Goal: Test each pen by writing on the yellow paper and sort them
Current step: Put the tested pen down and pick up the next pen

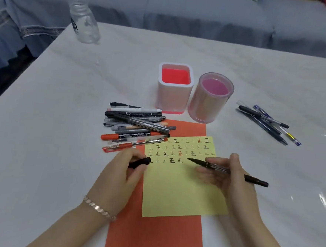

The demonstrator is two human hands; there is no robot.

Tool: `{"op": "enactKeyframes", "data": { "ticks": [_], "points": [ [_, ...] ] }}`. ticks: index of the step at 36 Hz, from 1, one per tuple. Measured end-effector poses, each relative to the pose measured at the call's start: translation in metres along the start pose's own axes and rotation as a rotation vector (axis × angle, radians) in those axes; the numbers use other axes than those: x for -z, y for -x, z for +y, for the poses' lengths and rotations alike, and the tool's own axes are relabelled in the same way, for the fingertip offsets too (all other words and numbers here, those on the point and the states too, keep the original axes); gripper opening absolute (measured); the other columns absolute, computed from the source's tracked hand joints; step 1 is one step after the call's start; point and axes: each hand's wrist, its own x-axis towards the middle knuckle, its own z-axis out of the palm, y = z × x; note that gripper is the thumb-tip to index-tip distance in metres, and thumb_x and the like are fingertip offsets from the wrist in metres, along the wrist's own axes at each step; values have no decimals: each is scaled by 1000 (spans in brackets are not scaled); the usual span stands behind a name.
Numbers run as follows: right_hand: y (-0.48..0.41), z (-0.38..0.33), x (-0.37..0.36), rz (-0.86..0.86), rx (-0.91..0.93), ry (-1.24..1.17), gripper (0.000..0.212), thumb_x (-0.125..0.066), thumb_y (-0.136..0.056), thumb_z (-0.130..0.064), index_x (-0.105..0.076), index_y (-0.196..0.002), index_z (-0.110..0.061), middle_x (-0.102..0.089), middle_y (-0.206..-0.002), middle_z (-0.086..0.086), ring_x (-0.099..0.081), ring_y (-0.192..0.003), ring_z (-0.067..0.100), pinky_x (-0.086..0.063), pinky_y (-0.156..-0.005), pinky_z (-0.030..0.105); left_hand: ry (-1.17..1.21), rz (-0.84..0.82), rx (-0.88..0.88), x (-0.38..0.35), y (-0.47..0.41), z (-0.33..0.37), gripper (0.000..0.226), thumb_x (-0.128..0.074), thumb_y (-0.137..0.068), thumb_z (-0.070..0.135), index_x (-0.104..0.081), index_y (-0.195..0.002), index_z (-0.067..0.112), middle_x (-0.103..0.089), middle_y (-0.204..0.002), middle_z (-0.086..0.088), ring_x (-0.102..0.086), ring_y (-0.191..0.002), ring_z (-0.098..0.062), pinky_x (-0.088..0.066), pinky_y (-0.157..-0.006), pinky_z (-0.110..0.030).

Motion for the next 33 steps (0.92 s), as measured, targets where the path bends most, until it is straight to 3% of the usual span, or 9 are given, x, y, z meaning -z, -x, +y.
{"op": "enactKeyframes", "data": {
  "ticks": [4,8,10,15,17,20,23,29,33],
  "points": [
    [9,-13,2,-42,-18,-16,53,-39,-73,-52,-72,-59,-13,-70,-63,19,-70,-65,27,-48,-72,31,192,-41,14,-9,4,22,30,-66,-79,3,-58,-80,33,-64,-77,16,-57,-81,5,-41,-67,-5],
    [16,-24,4,-52,36,-34,47,-43,-74,-50,-73,-58,-17,-68,-57,17,-68,-59,24,-45,-72,31,257,-57,-16,-12,7,38,28,-67,-79,5,-60,-81,32,-62,-87,24,-57,-81,2,-43,-67,-8],
    [18,-27,7,-53,60,-40,41,-56,-78,-47,-73,-58,-16,-67,-56,17,-67,-59,24,-45,-72,31,258,-71,-21,-14,7,43,28,-67,-79,6,-60,-81,33,-62,-88,25,-57,-82,1,-44,-67,-9],
    [20,-30,12,-61,85,-55,46,-53,-81,-51,-73,-61,-15,-67,-56,17,-67,-61,26,-49,-78,36,240,-109,-51,-15,8,52,29,-66,-81,8,-60,-81,36,-61,-85,28,-56,-81,1,-43,-66,-10],
    [21,-31,12,-79,93,-35,47,-51,-82,-54,-73,-63,-17,-67,-56,16,-67,-60,24,-51,-74,31,235,-123,-62,-15,9,57,29,-66,-81,8,-59,-79,37,-61,-85,30,-55,-81,3,-42,-67,-8],
    [21,-32,13,-95,98,-62,42,-52,-82,-43,-72,-59,-14,-63,-50,13,-60,-49,20,-49,-61,19,255,-144,-62,-16,9,62,29,-65,-81,6,-60,-79,35,-61,-82,27,-55,-79,3,-42,-67,-8],
    [21,-37,15,-82,125,-134,44,-42,-77,-36,-68,-54,-9,-57,-45,13,-51,-43,20,-48,-53,18,283,-148,-42,-18,8,64,29,-66,-80,6,-61,-80,34,-62,-79,26,-56,-77,3,-42,-67,-9],
    [20,-41,21,-52,151,-189,45,-41,-82,-29,-65,-50,-8,-55,-43,13,-49,-40,20,-46,-50,16,277,-126,-28,-18,6,65,29,-66,-80,7,-60,-80,35,-63,-81,24,-57,-77,0,-44,-67,-12],
    [22,-40,21,-77,154,-138,42,-44,-78,-34,-64,-54,-5,-56,-45,14,-50,-42,20,-48,-53,19,289,-138,-46,-18,7,70,29,-67,-80,7,-60,-79,35,-63,-78,25,-56,-75,2,-43,-67,-10]
  ]
}}
